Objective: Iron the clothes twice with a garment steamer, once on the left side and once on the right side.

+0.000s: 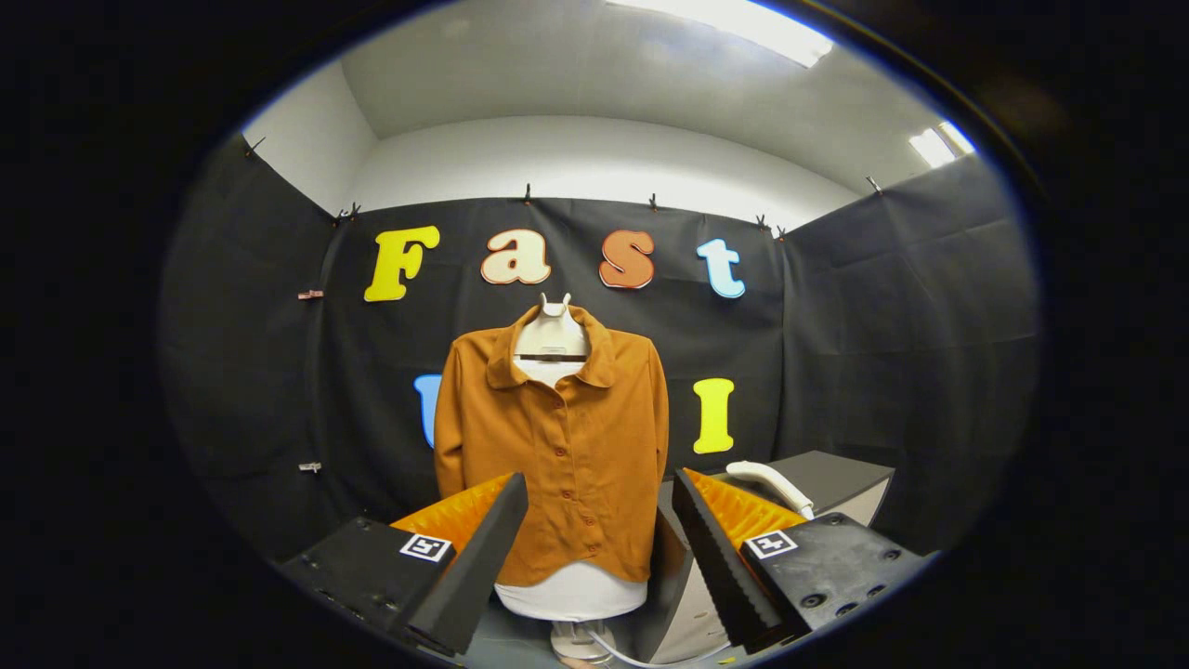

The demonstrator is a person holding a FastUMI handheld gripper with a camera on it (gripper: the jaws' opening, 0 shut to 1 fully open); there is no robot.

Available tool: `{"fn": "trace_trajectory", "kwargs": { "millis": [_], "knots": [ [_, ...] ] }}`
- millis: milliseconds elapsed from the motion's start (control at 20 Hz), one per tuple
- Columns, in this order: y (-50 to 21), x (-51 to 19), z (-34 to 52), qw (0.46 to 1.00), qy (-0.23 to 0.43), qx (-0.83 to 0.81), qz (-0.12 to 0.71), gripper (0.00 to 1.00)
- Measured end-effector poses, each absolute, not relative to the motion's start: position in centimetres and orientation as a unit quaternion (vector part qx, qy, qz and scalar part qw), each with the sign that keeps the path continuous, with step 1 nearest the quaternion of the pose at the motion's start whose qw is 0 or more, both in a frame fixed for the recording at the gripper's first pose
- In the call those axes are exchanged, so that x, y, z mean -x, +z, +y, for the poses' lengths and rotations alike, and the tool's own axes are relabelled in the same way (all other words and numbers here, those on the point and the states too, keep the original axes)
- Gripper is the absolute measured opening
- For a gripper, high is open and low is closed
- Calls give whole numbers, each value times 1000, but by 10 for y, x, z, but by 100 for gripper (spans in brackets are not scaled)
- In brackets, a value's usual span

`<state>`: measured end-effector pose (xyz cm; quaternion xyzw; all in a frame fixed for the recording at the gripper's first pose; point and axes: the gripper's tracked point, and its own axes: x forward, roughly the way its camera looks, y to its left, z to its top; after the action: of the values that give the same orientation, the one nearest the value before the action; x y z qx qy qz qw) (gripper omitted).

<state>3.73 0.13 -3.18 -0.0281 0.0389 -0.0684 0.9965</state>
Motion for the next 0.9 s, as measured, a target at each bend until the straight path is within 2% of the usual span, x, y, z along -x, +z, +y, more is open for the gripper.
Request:
{"fn": "trace_trajectory", "kwargs": {
  "millis": [600,900],
  "knots": [
    [-45,-158,-146,996,-78,32,32,98],
    [-74,-219,-237,991,-105,44,74,98]
  ]
}}
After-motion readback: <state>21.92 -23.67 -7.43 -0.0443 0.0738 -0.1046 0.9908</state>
